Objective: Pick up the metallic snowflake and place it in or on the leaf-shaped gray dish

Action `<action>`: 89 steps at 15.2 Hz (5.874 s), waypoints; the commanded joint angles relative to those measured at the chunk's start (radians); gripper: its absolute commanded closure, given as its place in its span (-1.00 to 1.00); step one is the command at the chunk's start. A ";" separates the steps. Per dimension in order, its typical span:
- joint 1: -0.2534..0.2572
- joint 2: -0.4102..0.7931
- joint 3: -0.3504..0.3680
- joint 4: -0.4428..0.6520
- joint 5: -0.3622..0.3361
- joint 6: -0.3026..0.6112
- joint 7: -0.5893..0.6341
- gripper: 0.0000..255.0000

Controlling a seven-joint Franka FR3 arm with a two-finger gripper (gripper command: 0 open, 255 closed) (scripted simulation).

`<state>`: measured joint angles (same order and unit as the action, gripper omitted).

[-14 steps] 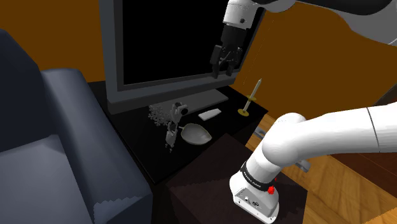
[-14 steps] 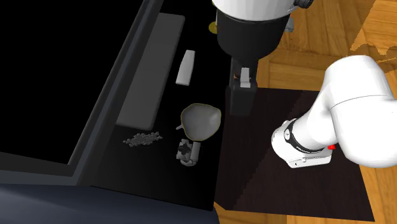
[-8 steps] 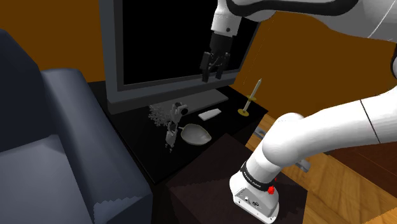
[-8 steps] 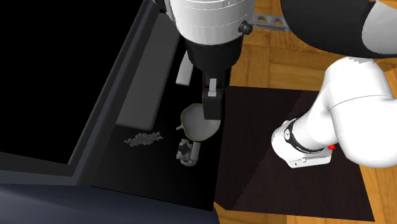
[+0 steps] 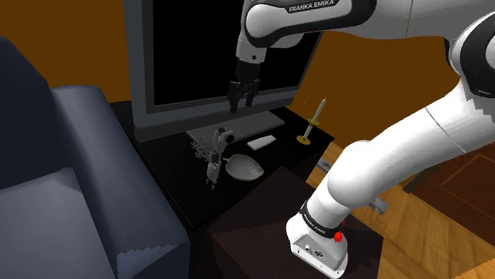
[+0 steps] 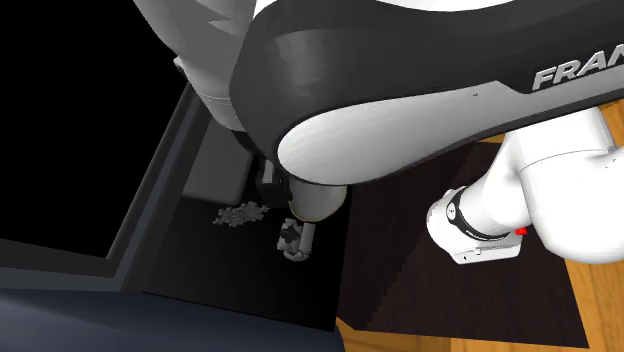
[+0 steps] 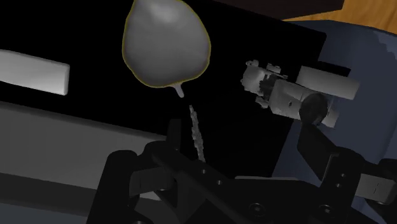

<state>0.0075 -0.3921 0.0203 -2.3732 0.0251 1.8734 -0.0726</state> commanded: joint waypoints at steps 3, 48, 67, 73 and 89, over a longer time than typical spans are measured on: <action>0.007 0.154 0.002 0.042 -0.013 0.112 -0.039 -1.00; -0.007 0.795 -0.002 0.214 -0.113 0.750 -0.193 -1.00; -0.065 0.949 -0.015 0.164 -0.123 1.137 -0.256 -1.00; -0.065 0.949 -0.015 0.164 -0.123 1.137 -0.256 1.00; -0.084 0.792 0.008 0.128 -0.110 1.015 -0.271 1.00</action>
<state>-0.0722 0.4128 0.0256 -2.2421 -0.0867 2.8990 -0.3393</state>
